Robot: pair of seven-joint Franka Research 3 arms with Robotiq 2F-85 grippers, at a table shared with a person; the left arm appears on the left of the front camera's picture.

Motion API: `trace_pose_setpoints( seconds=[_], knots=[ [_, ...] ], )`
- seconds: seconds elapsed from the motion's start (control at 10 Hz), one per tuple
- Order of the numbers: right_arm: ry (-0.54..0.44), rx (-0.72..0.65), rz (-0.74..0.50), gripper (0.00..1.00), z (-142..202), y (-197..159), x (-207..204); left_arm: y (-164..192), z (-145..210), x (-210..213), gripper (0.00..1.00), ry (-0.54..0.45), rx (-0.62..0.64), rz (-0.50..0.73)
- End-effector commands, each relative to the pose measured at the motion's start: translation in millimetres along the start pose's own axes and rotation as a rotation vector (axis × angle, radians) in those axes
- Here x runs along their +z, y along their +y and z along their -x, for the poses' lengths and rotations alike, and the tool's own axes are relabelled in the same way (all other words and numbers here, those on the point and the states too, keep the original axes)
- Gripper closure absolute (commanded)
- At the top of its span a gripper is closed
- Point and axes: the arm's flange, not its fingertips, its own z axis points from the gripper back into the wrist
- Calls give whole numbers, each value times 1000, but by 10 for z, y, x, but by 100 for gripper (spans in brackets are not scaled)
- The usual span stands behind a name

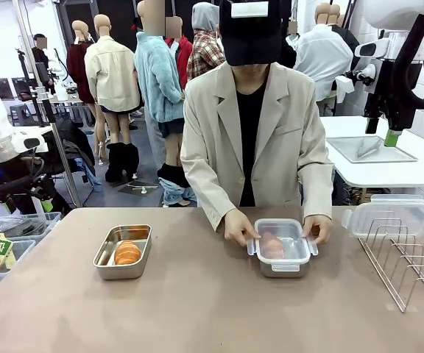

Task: Place the bread in airtight containers.
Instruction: Pick up one Airtight Container lid and hand it to the human.

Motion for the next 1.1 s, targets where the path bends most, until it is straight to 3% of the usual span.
trace_pose_setpoints(
  seconds=[0.0, 1.0],
  knots=[
    [-1, 1, 3, 0, 5, 15, -12, 2, -3, 17, 0, -3, 8, -7],
    [-1, 1, 3, 0, 5, 15, -12, 2, -3, 17, 0, -3, 8, -7]
  ],
)
